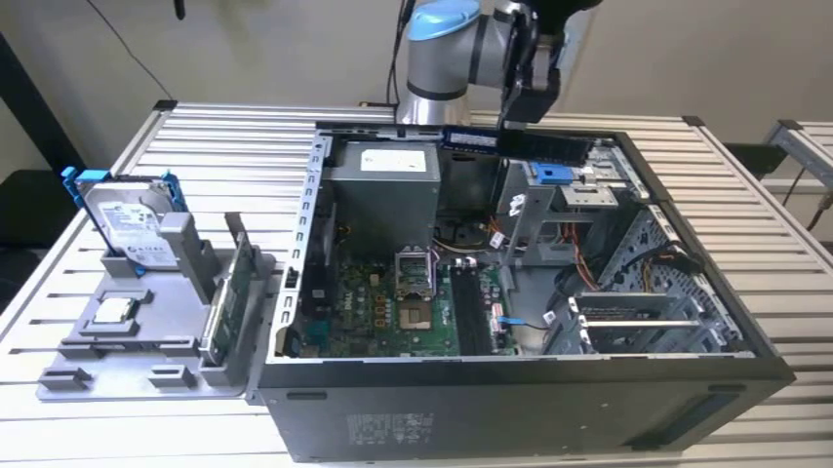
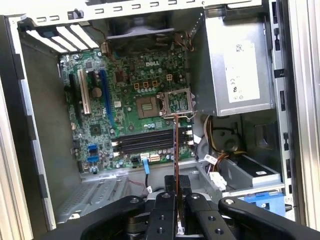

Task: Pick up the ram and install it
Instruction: 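Insert the ram into the slot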

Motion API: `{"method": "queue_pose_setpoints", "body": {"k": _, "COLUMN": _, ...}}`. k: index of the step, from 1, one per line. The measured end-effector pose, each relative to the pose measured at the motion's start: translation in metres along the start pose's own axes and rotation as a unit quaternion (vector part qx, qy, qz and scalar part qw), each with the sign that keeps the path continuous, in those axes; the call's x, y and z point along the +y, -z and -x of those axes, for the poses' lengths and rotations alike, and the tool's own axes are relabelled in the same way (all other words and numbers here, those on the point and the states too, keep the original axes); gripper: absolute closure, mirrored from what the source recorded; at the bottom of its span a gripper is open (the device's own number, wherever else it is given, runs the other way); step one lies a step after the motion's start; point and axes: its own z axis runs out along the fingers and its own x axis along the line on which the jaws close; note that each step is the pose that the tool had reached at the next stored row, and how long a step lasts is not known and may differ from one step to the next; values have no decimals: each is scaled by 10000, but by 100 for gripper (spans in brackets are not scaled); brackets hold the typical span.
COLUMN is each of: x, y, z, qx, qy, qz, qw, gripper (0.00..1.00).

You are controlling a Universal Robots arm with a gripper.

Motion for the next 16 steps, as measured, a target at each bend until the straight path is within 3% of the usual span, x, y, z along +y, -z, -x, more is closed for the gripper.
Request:
{"method": "queue_pose_setpoints", "body": {"k": 8, "x": 0, "y": 0, "z": 0, "qx": 3, "qy": -298, "qz": -15, "qw": 9996, "gripper": 86}}
{"method": "queue_pose_setpoints", "body": {"k": 16, "x": 0, "y": 0, "z": 0, "qx": 12, "qy": -647, "qz": -34, "qw": 9979, "gripper": 86}}
